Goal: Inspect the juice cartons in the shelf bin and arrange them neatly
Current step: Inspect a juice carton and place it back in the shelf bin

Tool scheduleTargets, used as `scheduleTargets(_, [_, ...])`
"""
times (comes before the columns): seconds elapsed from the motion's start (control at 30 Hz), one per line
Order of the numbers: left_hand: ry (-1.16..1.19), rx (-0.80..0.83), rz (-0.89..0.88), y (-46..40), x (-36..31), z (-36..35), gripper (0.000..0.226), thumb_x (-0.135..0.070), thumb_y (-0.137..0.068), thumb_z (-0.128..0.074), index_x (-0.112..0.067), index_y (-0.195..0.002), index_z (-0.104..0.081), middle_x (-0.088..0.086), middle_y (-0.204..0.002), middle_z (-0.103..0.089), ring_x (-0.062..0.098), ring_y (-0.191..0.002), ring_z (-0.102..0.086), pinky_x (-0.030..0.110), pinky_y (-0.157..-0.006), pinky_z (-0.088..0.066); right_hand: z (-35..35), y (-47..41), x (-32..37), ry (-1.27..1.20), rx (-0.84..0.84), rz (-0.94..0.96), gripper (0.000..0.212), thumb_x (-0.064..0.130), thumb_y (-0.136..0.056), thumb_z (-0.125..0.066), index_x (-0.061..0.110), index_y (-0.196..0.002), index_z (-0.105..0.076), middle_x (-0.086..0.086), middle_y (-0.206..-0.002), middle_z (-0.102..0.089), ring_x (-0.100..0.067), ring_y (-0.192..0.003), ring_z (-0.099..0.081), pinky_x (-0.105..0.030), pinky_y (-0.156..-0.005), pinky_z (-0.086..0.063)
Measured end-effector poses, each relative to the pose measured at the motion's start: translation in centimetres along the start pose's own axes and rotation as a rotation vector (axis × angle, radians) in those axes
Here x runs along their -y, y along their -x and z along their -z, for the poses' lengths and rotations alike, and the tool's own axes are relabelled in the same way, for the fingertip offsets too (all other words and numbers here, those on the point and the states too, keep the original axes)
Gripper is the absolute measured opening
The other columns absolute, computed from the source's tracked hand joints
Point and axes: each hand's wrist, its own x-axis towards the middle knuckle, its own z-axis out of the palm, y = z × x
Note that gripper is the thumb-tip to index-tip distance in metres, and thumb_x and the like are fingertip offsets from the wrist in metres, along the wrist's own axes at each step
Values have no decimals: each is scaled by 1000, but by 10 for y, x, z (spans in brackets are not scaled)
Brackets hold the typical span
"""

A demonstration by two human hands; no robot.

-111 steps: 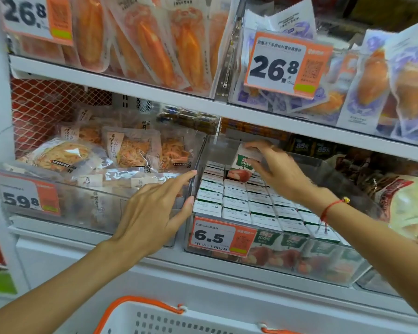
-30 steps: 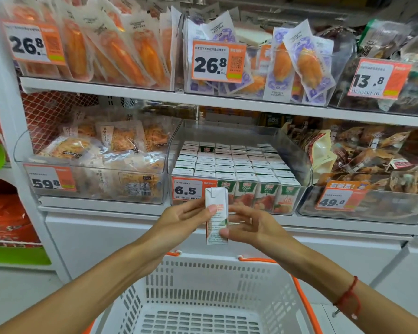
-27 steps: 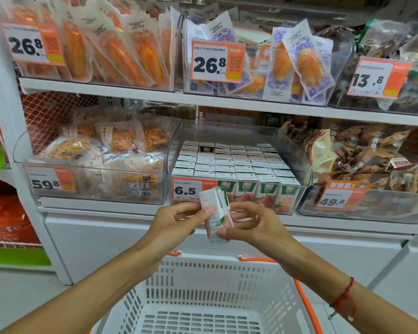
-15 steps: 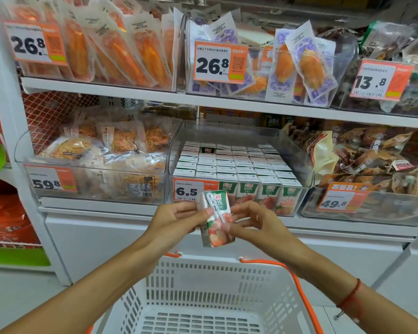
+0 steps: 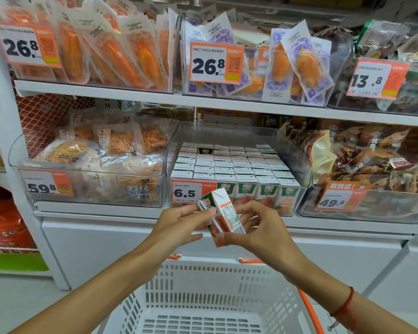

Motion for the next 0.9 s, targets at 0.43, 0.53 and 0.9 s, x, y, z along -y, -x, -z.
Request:
scheduleTargets(0.43, [-37,110,60,0,-6,14,45,-55,-59,-76,-34,-99,-78,-6,-103,-76,6,-99,-70,27,-92,-48,17,-4,3,-226,365,-47,44,45,-73,-68,19,-108,-72,-2,-104,-74,-16,-100,-68,-28,-89,-56])
scheduleTargets(0.53, [-48,150,55,0,-3,13,47,-56,-60,-76,-35,-102,-77,-7,-106,-75,7,-102,-69,28,-95,-47,21,-4,4,-203,472,-81,54,43,-68,-73,21,-117,-67,-1,-112,-72,-11,-103,-68,-31,-96,-53])
scheduleTargets(0.9, [-304,157,-402,3,0,7,63,-31,-65,-84,-44,-121,-58,-29,-117,-66,-7,-112,-60,7,-90,-45,26,-6,-1,-44,391,165,51,17,-73,-84,34,-118,-65,15,-114,-70,-4,-107,-65,-31,-100,-50])
